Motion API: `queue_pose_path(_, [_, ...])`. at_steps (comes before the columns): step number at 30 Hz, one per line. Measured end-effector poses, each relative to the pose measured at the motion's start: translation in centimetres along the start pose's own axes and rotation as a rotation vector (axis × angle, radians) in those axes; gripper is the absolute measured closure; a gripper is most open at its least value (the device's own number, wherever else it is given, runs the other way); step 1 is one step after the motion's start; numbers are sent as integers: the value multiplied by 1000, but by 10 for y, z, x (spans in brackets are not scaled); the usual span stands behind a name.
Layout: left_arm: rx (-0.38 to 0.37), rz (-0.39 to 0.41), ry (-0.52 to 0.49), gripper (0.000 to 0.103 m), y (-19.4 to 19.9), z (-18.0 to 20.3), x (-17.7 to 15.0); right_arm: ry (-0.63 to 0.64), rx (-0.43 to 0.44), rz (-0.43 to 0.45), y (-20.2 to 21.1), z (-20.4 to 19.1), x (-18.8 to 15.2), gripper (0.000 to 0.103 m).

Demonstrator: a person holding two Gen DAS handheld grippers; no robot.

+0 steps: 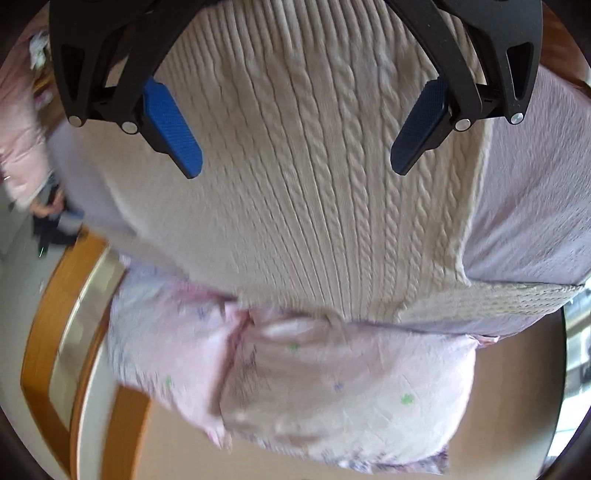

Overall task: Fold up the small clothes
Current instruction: 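Grasp one sleeve with the right gripper and fold it across the sweater body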

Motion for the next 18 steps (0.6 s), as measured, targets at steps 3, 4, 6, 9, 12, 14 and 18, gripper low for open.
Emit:
queue_pose_path(3, [10,50,25,1,2,-11,16,-85,4,-6,-25,12,26,63])
queue_pose_path(4, [18,65,30,1,4,-15,20,-101,13,1,-28,14,31,66])
queue_pose_path(6, [50,91,33,1,6,-24,29,-126,20,21,-35,14,40,69])
queue_pose_path(9, [132,109,39,1,8,-42,37,-152,54,47,-45,19,55,79])
queue_pose_path(12, [211,120,76,1,14,-67,44,-137,37,65,-41,22,62,96])
queue_pose_path(14, [251,113,102,1,17,-87,47,-22,19,139,-24,-5,60,97])
queue_pose_path(18, [308,125,186,1,27,-137,59,335,117,238,18,-133,13,97])
Point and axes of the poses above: each gripper's, at about its wrist camera, not at the fingertips, and y roughly against the way its jaws point, z to its right, x to its top, the point moved 8 cm from there along -y, roughly the way its jaws point, and after that the axes turned 9 degrees about -z, right-handed, at the moved point
